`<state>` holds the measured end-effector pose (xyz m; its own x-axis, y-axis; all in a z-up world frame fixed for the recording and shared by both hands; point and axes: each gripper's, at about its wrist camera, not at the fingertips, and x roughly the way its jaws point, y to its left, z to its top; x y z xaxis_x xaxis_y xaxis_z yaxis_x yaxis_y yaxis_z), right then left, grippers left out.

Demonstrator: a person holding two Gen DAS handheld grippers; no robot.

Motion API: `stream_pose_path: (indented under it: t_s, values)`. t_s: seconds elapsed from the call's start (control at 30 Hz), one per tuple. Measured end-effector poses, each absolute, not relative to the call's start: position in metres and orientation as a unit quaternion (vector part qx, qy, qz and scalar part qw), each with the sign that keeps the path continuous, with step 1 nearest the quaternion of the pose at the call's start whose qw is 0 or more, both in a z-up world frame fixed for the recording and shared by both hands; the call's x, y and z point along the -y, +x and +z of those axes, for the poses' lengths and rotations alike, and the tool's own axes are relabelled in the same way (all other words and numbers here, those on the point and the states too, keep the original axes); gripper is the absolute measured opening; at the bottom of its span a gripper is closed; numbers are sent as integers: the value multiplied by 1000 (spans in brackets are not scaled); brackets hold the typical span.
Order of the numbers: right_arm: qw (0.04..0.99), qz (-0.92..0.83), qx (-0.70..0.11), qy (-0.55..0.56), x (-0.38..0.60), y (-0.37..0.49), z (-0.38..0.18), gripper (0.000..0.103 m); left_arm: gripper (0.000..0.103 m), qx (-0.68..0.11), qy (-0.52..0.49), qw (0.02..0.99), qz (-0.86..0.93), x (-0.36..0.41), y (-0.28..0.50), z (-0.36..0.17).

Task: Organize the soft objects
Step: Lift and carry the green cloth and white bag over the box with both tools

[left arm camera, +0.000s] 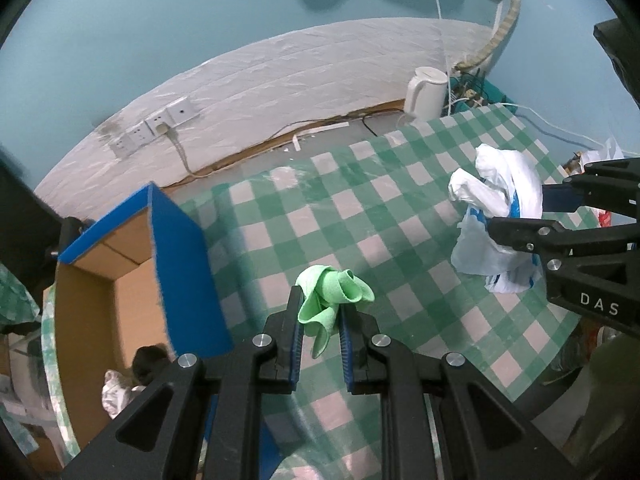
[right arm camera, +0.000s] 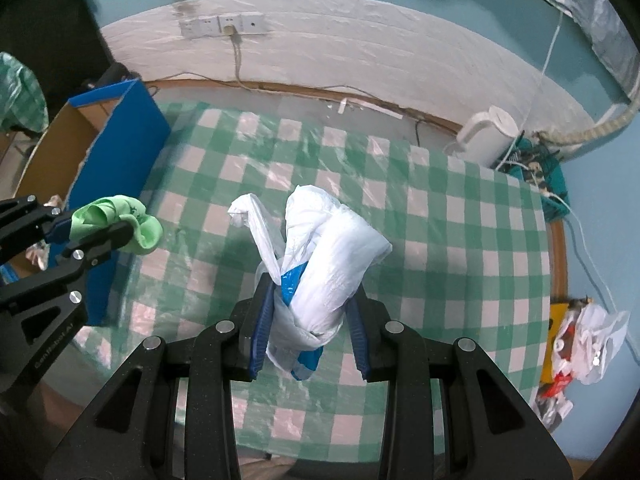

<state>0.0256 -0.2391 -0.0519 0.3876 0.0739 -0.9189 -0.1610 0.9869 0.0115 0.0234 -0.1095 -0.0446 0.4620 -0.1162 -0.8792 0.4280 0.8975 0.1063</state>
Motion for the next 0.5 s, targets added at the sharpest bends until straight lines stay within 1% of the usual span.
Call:
stream_pose_path:
  t_s: [0.5]
  values:
    - [841,101,-527,-65,201,24,-28,33,16,-475,159,854,-138,77,15,-26]
